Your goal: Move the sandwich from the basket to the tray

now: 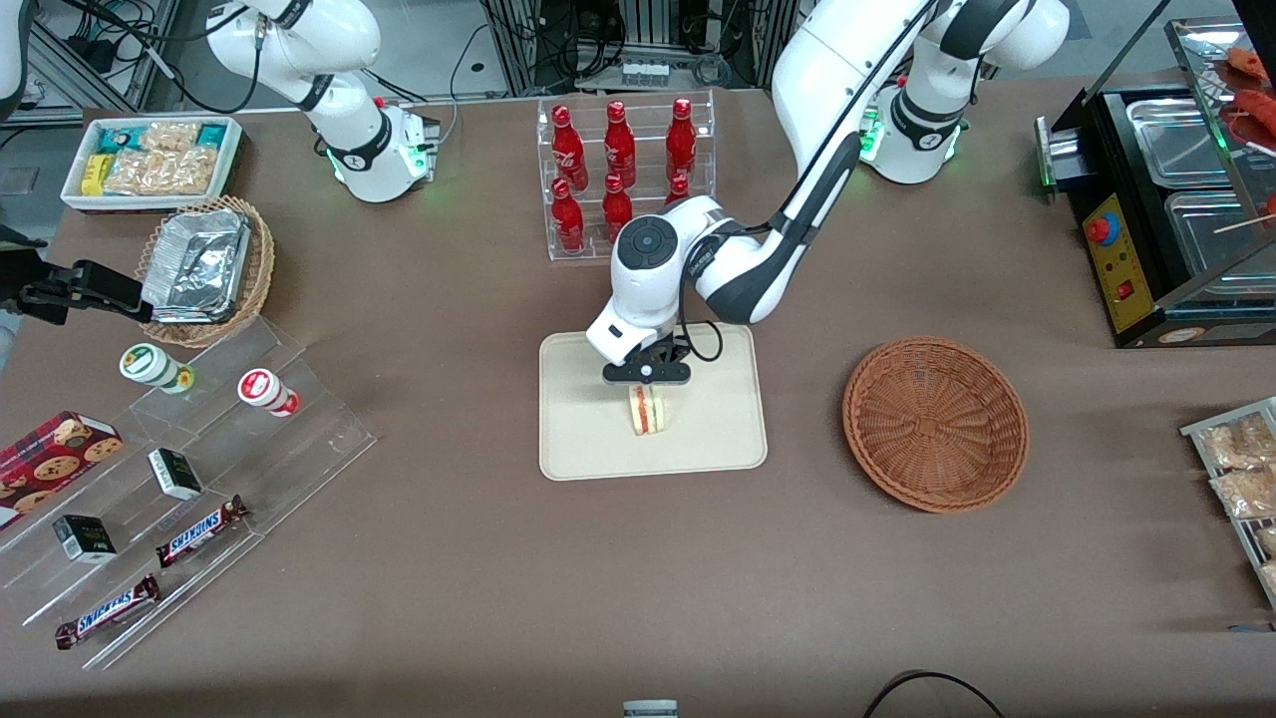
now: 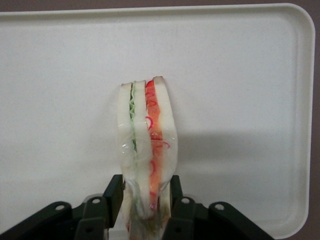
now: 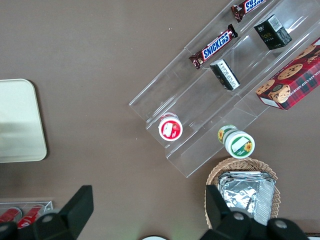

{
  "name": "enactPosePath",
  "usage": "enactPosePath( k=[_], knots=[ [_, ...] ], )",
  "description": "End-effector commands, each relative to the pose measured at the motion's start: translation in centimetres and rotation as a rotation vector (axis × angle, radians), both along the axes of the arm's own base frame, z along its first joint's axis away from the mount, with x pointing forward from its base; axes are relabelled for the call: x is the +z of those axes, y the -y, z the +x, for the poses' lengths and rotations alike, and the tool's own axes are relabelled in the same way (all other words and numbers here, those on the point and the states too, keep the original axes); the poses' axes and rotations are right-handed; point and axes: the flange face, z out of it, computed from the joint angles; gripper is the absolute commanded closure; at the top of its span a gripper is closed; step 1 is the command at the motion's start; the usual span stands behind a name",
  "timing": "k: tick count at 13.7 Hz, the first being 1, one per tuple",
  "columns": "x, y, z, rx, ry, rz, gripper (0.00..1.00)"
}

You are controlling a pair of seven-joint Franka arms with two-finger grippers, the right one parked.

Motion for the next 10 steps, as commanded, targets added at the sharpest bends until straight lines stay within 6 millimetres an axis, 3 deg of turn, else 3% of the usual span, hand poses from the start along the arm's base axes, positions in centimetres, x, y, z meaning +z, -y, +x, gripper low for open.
enactPosePath(
  k=[1,4,8,10],
  knots=[
    [1.3,0.3,0.6,0.017,0.03,0.001,0.0],
    [6.2,-1.1,1.1,0.091,0.021,0.023,0.0],
    [14.5,-5.8,2.8,0.195,0.016,0.054,0.0],
    [18.6,-9.2,4.1,0.248,0.02,0.058,0.0]
  ],
)
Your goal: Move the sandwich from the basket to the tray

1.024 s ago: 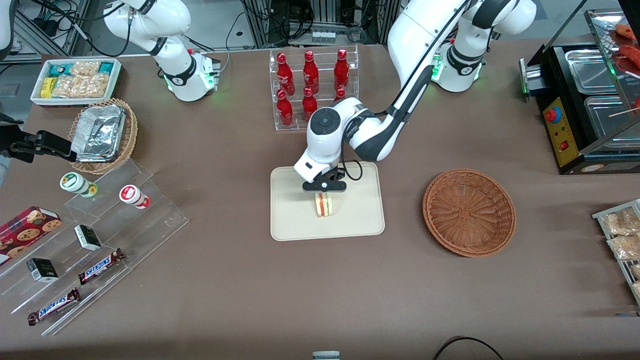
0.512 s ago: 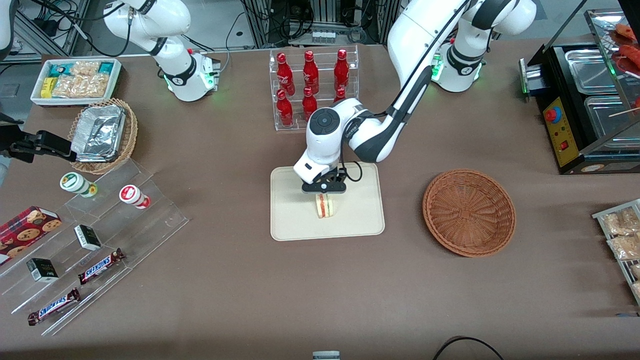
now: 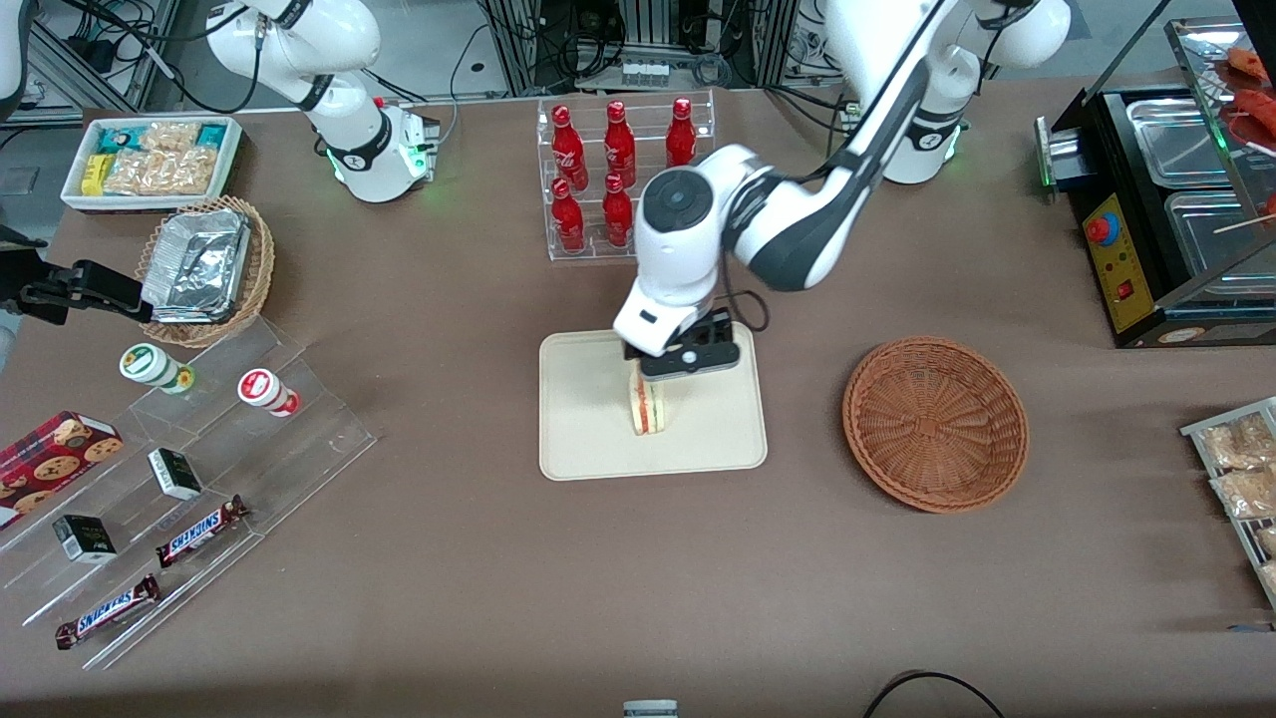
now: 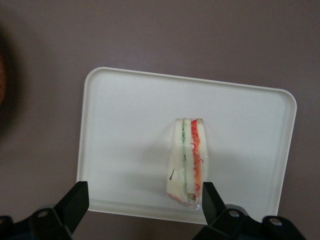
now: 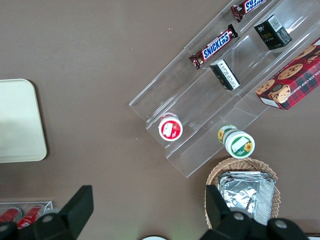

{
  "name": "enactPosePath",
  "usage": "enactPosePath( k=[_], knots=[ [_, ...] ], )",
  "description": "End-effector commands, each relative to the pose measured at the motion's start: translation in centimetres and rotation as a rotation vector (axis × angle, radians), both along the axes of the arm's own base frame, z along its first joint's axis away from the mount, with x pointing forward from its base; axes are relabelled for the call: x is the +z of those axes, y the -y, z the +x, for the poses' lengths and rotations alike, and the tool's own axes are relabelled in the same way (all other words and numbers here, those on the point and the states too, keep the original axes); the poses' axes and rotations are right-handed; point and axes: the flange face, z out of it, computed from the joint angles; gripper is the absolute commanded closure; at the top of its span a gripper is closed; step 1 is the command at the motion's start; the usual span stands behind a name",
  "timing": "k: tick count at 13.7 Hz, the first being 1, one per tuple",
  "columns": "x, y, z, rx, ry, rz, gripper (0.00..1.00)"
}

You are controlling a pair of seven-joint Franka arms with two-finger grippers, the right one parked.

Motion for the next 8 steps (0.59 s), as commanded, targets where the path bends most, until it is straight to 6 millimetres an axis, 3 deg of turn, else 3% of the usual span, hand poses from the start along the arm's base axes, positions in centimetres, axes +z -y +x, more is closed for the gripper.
enactPosePath(
  k=[1,5,8],
  knots=[
    [5.5,-4.7,0.7,0.083,0.004,0.009,0.0],
    [12.4,-12.6,2.2,0.146,-0.01,0.003,0.0],
    [15.1,-20.1,3.7,0.11,-0.061,0.022,0.0]
  ],
)
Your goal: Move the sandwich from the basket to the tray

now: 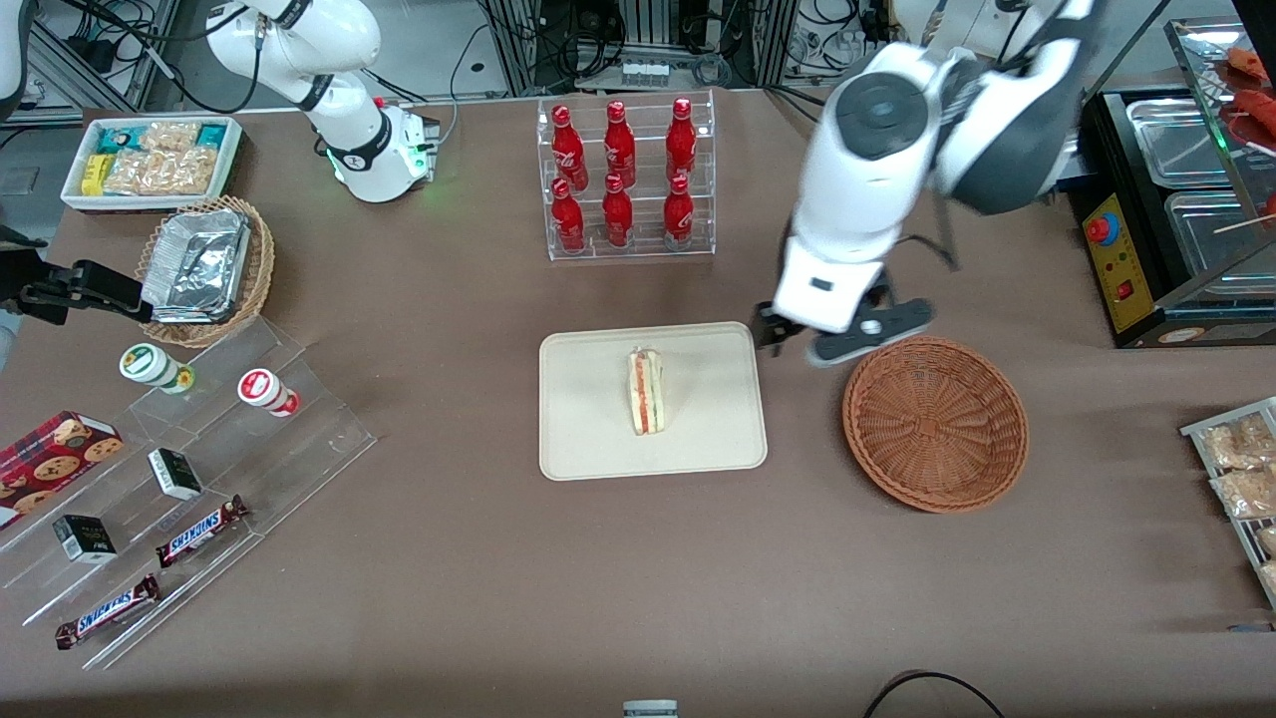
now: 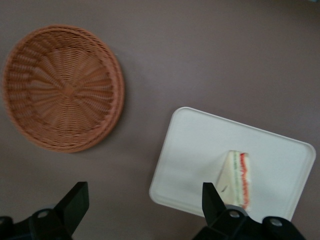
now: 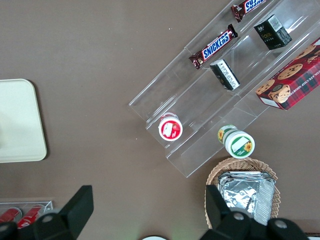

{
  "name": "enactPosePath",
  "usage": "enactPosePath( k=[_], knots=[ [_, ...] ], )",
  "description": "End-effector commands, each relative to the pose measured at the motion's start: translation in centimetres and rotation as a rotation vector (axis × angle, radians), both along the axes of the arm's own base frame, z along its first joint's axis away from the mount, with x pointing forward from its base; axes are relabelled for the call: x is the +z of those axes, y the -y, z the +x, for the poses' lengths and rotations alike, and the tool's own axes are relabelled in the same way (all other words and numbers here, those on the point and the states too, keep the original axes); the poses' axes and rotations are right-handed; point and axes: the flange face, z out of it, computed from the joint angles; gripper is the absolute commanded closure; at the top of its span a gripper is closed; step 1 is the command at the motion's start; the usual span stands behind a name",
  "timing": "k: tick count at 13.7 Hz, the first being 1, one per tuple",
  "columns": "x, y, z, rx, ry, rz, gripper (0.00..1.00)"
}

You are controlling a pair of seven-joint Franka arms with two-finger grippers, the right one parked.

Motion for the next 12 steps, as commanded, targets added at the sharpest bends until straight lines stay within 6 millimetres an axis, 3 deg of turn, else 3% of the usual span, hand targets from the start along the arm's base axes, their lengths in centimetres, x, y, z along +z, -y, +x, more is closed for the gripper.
enactPosePath(
  k=[1,4,8,10,12],
  knots=[
    [2.1,-6.3,0.5,-0.052,-0.04,-0.001,0.0],
    [4.2,-12.7,0.9,-0.096,-0.067,0.009,0.0],
    [6.4,-19.7,0.6,-0.152,-0.091,0.014,0.0],
    [6.7,-22.1,0.7,-0.181,-0.105,0.012,0.0],
    [6.8,-23.0,0.7,-0.198,-0.114,0.016,0.0]
  ],
)
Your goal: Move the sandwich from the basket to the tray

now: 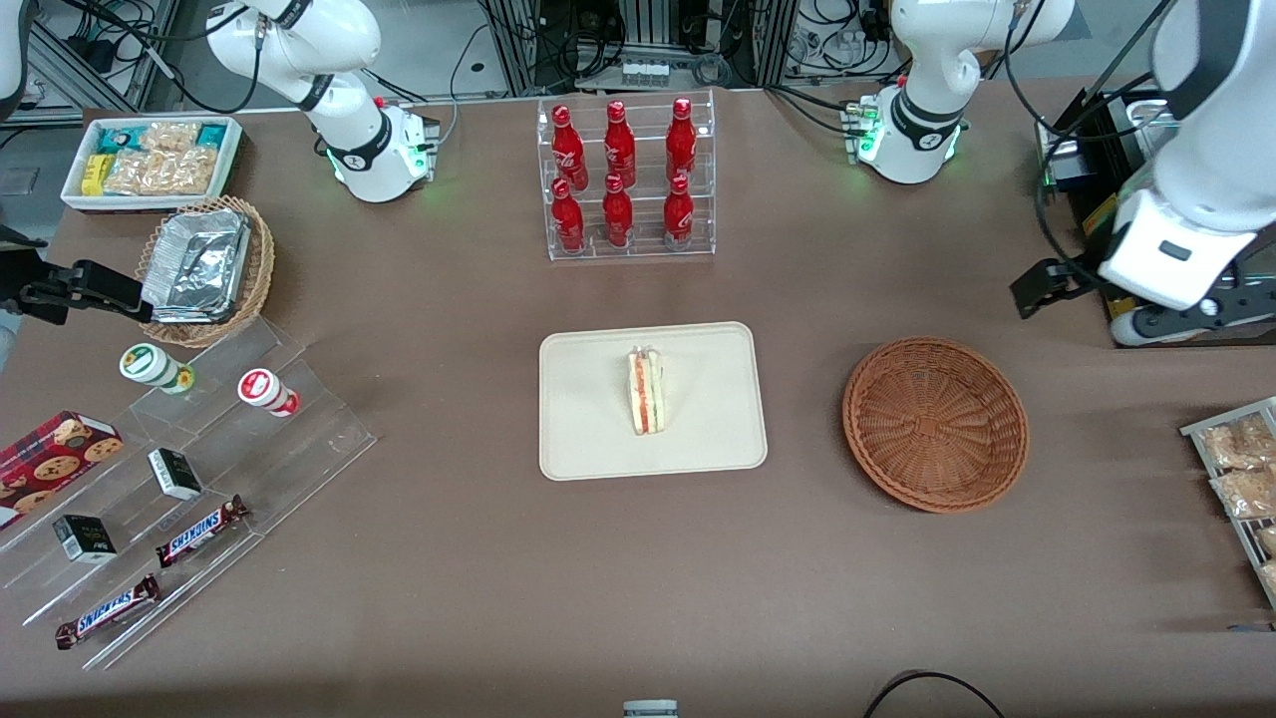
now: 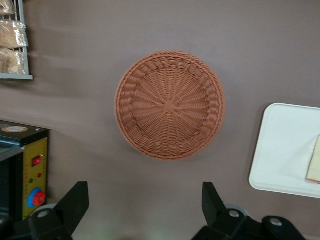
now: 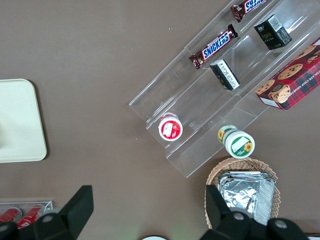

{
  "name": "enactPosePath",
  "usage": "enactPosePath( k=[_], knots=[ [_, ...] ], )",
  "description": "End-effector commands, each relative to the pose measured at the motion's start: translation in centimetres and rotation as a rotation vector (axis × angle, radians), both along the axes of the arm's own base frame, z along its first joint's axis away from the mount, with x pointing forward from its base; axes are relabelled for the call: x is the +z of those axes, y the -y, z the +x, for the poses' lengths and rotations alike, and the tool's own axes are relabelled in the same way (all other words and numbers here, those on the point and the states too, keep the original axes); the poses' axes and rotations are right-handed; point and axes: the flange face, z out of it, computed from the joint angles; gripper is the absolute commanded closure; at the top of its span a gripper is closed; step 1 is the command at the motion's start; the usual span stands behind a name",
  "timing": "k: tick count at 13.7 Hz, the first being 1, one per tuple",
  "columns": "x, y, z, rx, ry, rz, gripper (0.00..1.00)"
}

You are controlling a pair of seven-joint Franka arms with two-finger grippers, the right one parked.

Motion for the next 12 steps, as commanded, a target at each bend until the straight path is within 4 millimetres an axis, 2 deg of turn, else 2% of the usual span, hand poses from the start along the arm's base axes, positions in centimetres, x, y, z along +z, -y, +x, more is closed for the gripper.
enactPosePath(
  k=[1,9,12],
  knots=[
    [0.4,-1.0,-0.8,-0.045,-0.023,-0.006,0.0],
    [1.6,-2.9,-4.3,-0.126,-0.031,-0.01,0.0],
    [2.3,-2.8,-4.7,-0.129,-0.019,-0.011,0.0]
  ],
)
